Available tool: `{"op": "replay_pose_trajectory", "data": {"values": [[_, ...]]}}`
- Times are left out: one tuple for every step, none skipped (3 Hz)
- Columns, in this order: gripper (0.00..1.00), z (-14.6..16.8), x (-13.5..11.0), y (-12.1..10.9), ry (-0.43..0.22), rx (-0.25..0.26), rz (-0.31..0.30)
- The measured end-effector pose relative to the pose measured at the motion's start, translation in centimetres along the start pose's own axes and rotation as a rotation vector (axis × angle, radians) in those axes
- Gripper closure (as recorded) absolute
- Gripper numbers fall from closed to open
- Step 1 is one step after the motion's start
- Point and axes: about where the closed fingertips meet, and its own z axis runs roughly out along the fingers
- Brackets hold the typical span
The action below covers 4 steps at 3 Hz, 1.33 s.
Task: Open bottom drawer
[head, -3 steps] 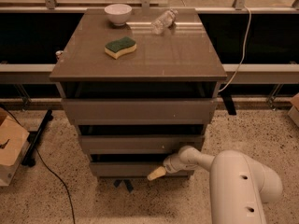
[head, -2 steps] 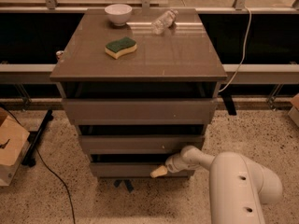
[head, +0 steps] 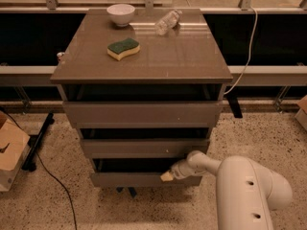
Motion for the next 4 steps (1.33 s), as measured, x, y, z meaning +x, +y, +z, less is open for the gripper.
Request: {"op": "replay_pose_trajectory", "data": {"values": [[0.69, -0.6, 2.2, 1.1, 0.045, -0.007, 0.042], [0.45, -1.0, 3.8, 2.1, 0.088, -0.016, 0.073], [0.22, -1.2, 3.7, 2.2, 0.088, -0.016, 0.073], [0.01, -1.0, 3.8, 2.4, 0.09, -0.019, 0.073]]}}
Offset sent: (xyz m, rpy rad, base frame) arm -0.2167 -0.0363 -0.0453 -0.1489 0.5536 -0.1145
